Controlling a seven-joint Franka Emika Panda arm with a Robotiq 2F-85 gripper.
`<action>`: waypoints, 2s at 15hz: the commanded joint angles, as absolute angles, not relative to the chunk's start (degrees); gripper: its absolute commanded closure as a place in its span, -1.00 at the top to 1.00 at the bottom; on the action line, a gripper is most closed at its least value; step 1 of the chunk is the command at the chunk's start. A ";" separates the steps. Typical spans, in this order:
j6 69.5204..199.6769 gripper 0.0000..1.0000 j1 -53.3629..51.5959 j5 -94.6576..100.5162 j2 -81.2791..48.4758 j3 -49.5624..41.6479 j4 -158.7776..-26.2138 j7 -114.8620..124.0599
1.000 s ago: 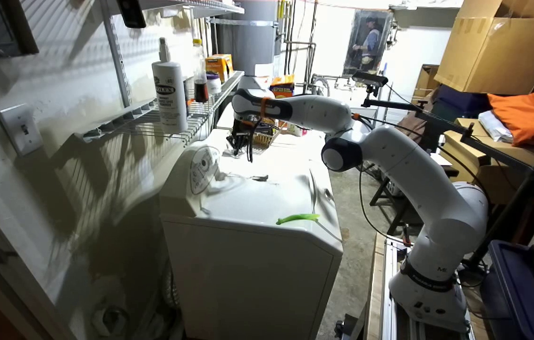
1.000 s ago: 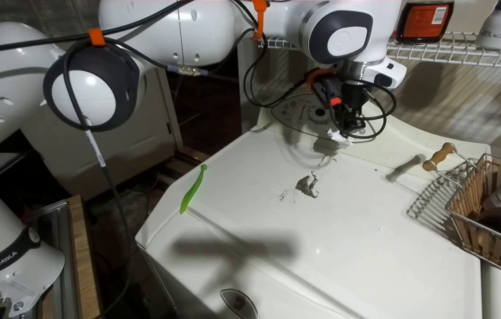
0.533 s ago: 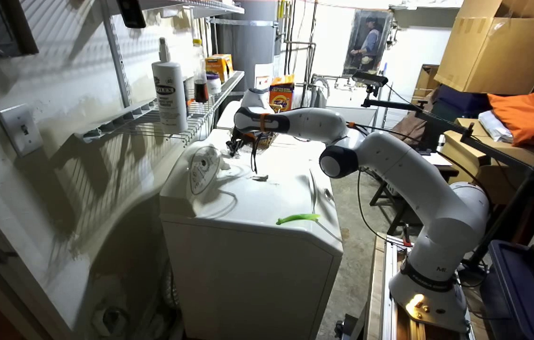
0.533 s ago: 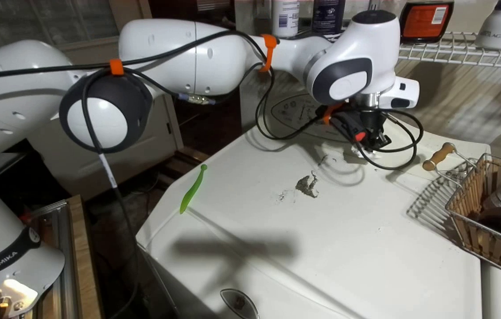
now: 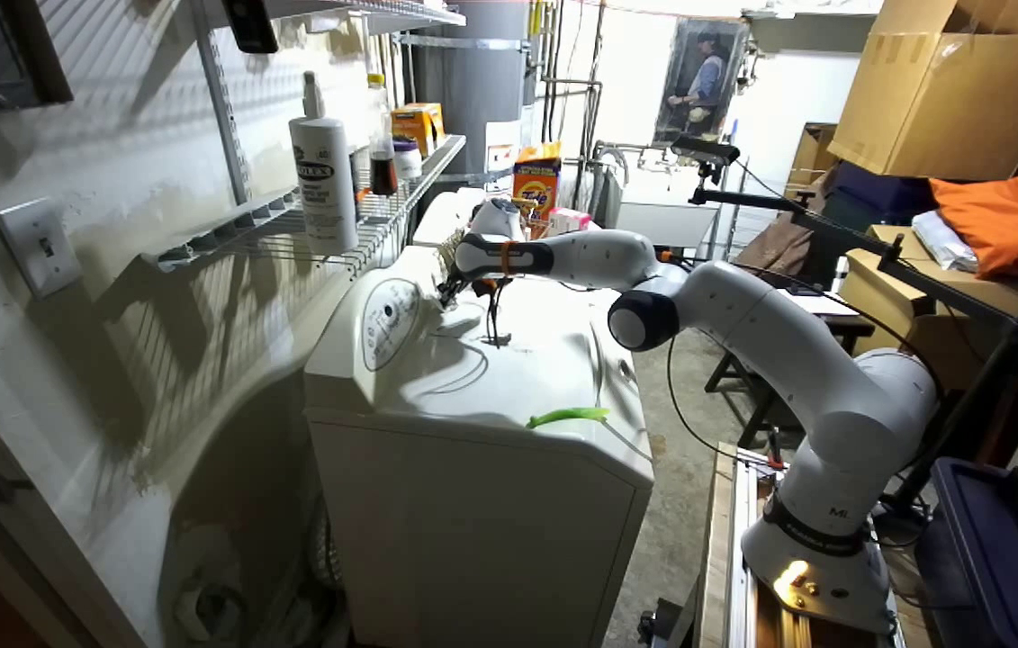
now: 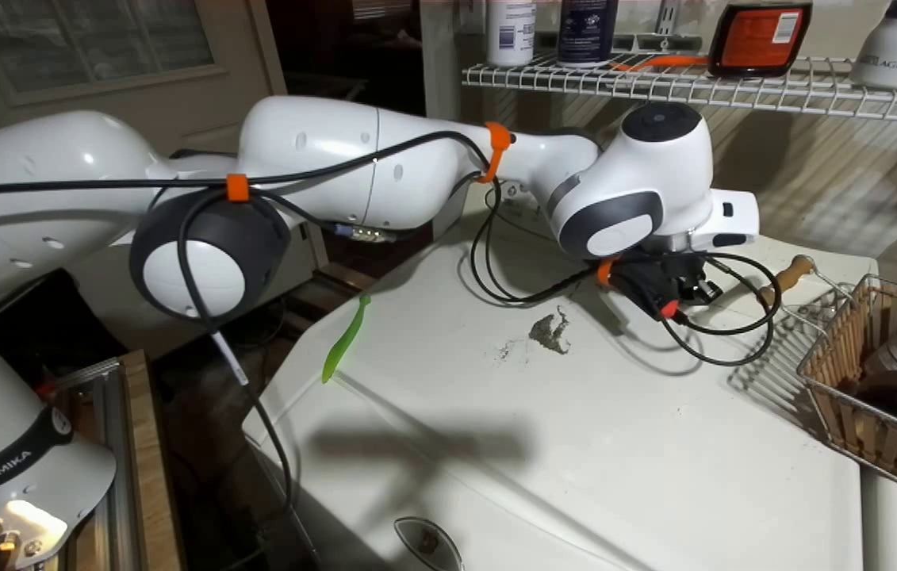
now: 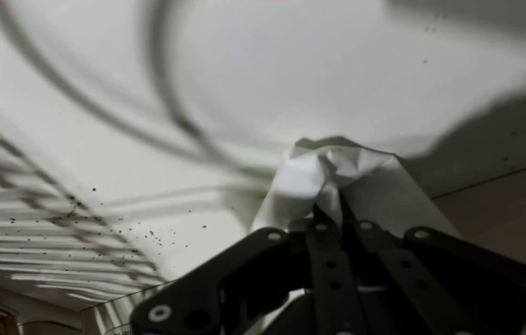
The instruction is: Use the white napkin to wipe the top of the washing machine on the left.
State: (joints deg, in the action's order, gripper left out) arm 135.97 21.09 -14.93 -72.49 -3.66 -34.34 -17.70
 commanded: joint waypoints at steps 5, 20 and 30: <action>137.01 -0.98 23.14 -17.12 -72.78 2.01 -33.90 -22.46; 141.36 -0.98 23.11 -16.49 -72.86 3.54 -32.33 -17.65; 142.64 -0.98 25.40 -16.58 -76.01 6.45 -32.07 -22.72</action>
